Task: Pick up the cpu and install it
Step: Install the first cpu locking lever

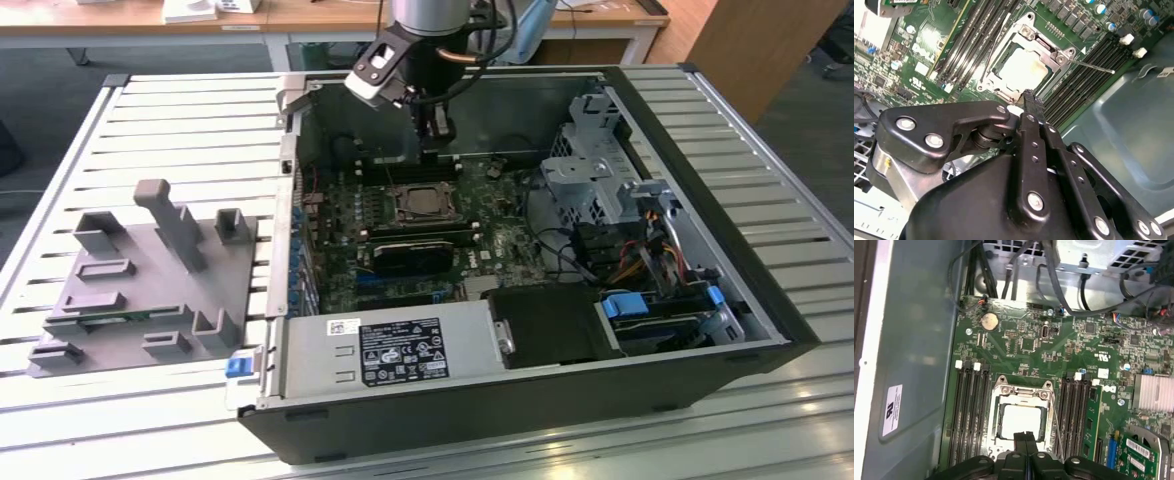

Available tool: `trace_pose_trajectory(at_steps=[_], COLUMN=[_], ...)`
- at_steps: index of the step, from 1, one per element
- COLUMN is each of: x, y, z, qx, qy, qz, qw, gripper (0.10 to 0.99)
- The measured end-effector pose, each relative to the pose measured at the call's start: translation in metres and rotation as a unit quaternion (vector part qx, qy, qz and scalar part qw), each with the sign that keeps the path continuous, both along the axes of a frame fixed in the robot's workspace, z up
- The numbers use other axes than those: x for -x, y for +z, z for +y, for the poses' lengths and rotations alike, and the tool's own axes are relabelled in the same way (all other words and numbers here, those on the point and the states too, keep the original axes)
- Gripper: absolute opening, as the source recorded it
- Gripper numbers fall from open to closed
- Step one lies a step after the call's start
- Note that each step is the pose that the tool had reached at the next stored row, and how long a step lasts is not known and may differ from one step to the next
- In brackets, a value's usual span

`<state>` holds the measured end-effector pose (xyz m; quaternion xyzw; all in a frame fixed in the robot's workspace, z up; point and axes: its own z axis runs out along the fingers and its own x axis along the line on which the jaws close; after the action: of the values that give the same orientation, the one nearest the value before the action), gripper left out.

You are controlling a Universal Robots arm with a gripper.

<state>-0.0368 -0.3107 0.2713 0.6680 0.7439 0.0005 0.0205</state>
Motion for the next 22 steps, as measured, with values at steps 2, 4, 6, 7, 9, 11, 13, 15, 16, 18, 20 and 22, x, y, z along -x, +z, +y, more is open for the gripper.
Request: trace_pose_trajectory(at_steps=[2, 4, 6, 7, 9, 11, 13, 15, 16, 18, 20, 22], x=[0.0, 0.0, 0.0, 0.0, 0.0, 0.0, 0.0, 0.0, 0.0, 0.0, 0.0, 0.0], y=[0.0, 0.0, 0.0, 0.0, 0.0, 0.0, 0.0, 0.0, 0.0, 0.0, 0.0, 0.0], z=[0.0, 0.0, 0.0, 0.0, 0.0, 0.0, 0.0, 0.0, 0.0, 0.0, 0.0, 0.0], qx=[0.0, 0.0, 0.0, 0.0, 0.0, 0.0, 0.0, 0.0, 0.0, 0.0, 0.0, 0.0], qy=[0.007, 0.012, 0.015, 0.017, 0.021, 0.025, 0.028, 0.033, 0.036, 0.044, 0.053, 0.062], qz=[0.0, 0.0, 0.0, 0.0, 0.0, 0.0, 0.0, 0.0, 0.0, 0.0, 0.0, 0.0], qw=[1.0, 0.9999, 0.9999, 0.9999, 0.9998, 0.9997, 0.9996, 0.9995, 0.9994, 0.999, 0.9986, 0.9981], gripper=[0.106, 0.106, 0.106, 0.106, 0.106, 0.106, 0.106, 0.106, 0.106, 0.106, 0.106, 0.106])
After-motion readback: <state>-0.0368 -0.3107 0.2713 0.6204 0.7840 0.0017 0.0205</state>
